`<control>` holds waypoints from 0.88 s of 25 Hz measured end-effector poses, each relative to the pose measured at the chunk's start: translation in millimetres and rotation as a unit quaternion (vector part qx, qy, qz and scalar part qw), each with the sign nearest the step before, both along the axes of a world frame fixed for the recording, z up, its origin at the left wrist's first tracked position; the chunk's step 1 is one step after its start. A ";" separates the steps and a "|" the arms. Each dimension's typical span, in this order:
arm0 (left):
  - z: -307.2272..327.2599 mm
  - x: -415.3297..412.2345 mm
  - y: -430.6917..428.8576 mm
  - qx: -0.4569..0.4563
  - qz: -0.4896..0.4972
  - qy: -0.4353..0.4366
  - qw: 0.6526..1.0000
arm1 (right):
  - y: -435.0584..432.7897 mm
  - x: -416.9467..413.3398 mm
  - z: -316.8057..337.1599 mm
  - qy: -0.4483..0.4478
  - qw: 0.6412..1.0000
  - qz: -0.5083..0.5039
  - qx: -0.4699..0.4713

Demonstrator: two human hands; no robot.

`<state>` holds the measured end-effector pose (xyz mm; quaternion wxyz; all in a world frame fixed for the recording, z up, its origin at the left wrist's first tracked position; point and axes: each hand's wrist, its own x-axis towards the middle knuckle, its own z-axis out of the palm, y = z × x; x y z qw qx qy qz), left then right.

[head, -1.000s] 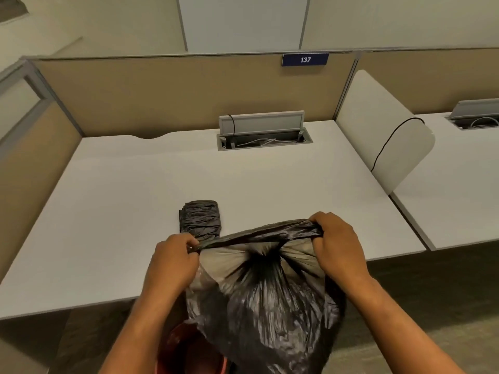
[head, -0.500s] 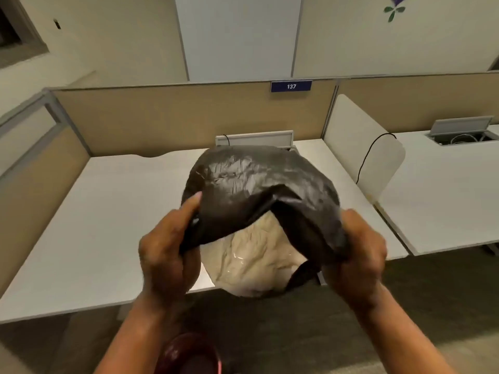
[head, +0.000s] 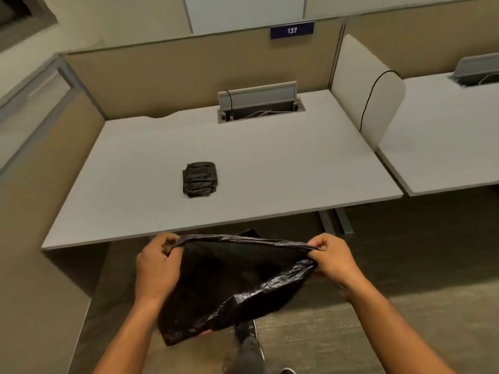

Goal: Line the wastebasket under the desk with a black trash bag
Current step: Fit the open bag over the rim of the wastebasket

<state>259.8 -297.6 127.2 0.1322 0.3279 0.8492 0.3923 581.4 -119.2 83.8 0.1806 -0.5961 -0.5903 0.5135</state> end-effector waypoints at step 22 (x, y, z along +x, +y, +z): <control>-174.4 -127.9 -181.2 -0.058 0.009 -0.016 0.998 | -138.1 -205.1 -137.1 0.046 0.955 -0.177 -0.234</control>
